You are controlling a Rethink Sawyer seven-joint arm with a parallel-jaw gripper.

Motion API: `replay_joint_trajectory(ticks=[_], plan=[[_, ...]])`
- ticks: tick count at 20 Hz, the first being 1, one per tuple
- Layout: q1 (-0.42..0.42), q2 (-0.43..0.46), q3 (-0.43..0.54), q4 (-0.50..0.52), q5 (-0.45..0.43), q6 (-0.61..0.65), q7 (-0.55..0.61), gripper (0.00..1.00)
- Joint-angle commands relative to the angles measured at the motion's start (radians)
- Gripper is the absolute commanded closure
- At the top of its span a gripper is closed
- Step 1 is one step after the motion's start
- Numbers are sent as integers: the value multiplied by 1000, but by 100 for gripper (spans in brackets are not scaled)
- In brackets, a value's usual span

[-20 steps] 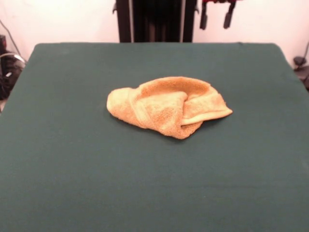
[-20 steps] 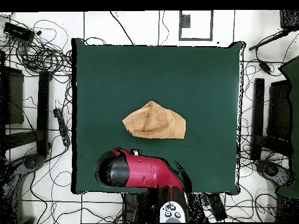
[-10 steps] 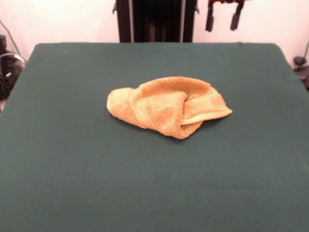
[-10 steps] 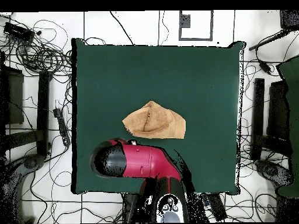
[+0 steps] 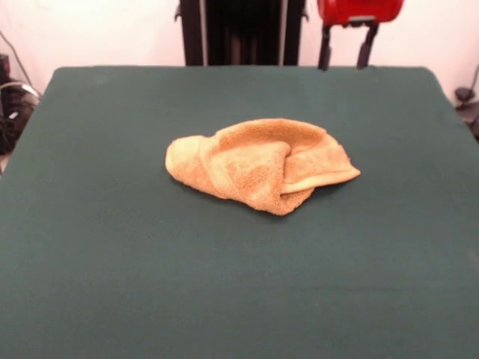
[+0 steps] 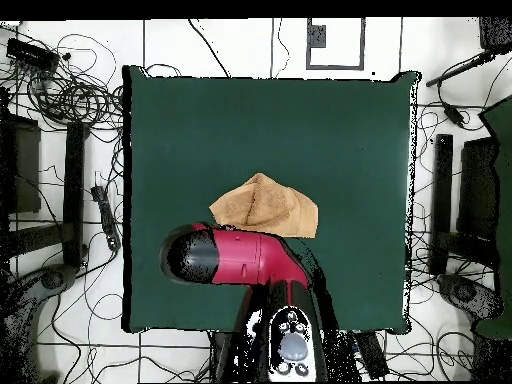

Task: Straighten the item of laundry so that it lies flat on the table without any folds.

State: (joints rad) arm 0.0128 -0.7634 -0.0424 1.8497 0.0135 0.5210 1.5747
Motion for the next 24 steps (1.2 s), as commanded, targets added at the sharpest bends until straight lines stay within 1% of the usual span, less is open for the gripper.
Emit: replay_joint_trajectory(ticks=[1,7,17,20,24], plan=[[-7,73,63,-48,40,93,163,0],[-5,71,64,-56,41,126,154,0],[-5,83,65,-55,41,129,156,0],[-13,125,77,-26,38,61,159,0],[-17,183,81,-19,17,-5,149,0]])
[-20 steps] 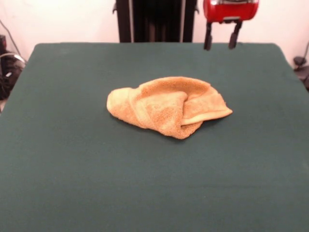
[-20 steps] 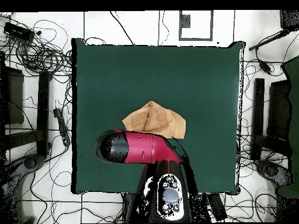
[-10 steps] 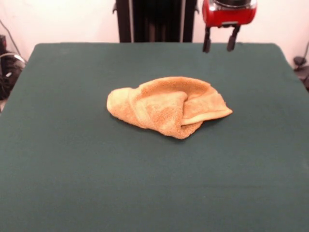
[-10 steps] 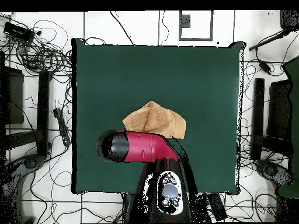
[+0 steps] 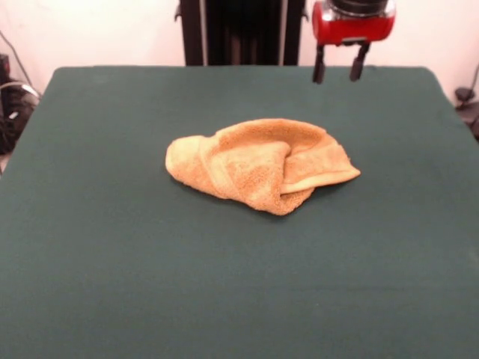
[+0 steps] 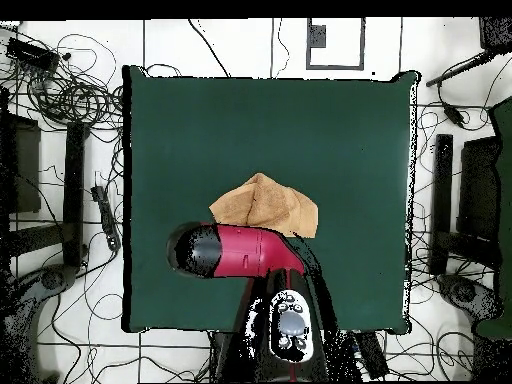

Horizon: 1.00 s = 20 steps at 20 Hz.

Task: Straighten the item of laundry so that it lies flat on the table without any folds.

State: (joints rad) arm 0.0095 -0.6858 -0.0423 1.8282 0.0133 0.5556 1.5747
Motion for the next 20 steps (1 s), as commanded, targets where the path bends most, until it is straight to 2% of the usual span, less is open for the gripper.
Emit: replay_joint_trajectory(ticks=[1,8,20], plan=[[-12,113,80,8,14,-57,151,0],[-13,185,76,1,11,-132,166,0],[-9,192,74,11,12,-173,162,0]])
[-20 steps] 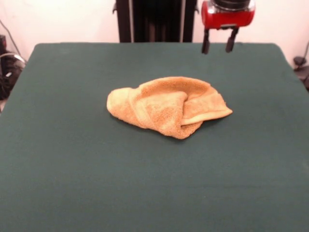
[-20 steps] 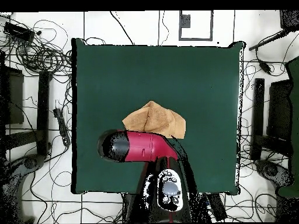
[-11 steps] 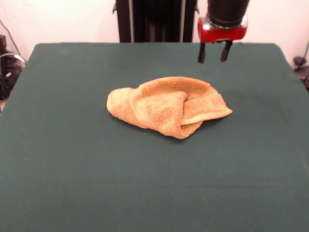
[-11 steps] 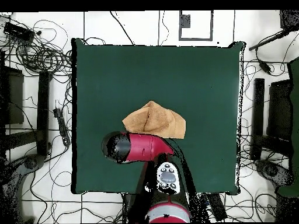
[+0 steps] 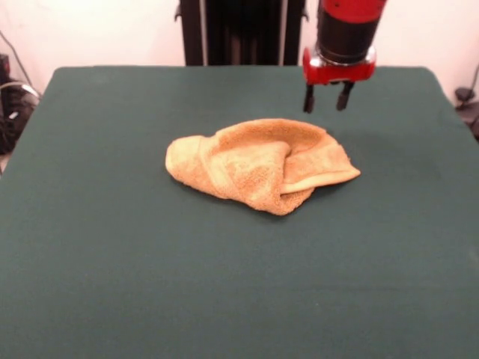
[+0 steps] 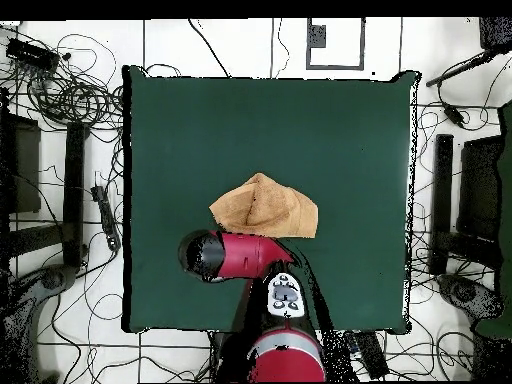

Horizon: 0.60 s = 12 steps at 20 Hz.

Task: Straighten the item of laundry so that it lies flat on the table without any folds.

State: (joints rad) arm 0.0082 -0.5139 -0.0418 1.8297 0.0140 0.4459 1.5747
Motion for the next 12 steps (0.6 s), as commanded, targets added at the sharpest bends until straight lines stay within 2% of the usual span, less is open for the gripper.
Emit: replay_joint_trajectory(ticks=[1,9,12], plan=[[-8,15,73,15,12,-62,162,0],[-15,1,74,21,9,-60,156,0],[-36,-30,73,47,7,-50,146,0]])
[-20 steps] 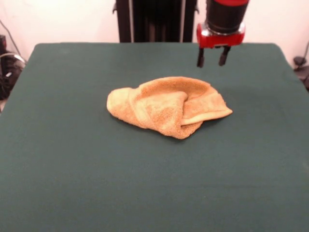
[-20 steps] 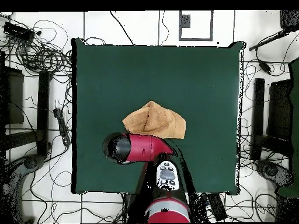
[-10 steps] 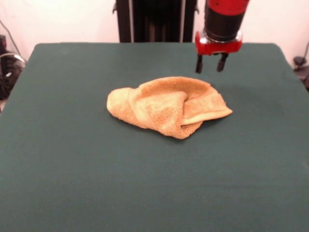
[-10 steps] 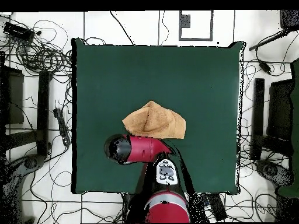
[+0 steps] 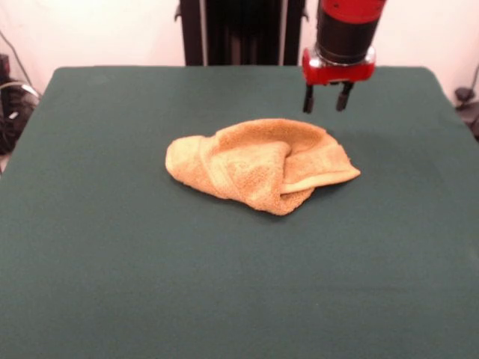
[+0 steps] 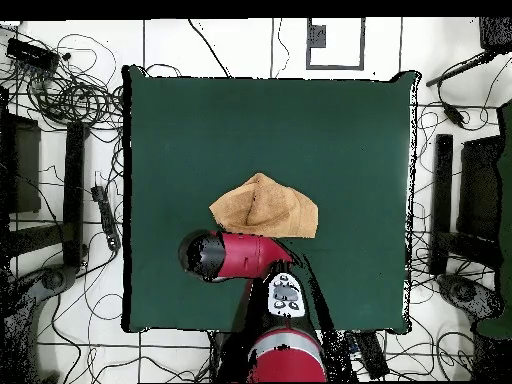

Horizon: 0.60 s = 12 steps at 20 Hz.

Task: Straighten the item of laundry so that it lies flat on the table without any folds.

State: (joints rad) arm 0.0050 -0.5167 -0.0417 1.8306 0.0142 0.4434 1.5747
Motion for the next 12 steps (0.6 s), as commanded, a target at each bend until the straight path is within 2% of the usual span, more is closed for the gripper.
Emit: replay_joint_trajectory(ticks=[1,12], plan=[[-39,-37,72,53,4,-43,141,0],[-87,-99,84,83,-21,0,100,0]])
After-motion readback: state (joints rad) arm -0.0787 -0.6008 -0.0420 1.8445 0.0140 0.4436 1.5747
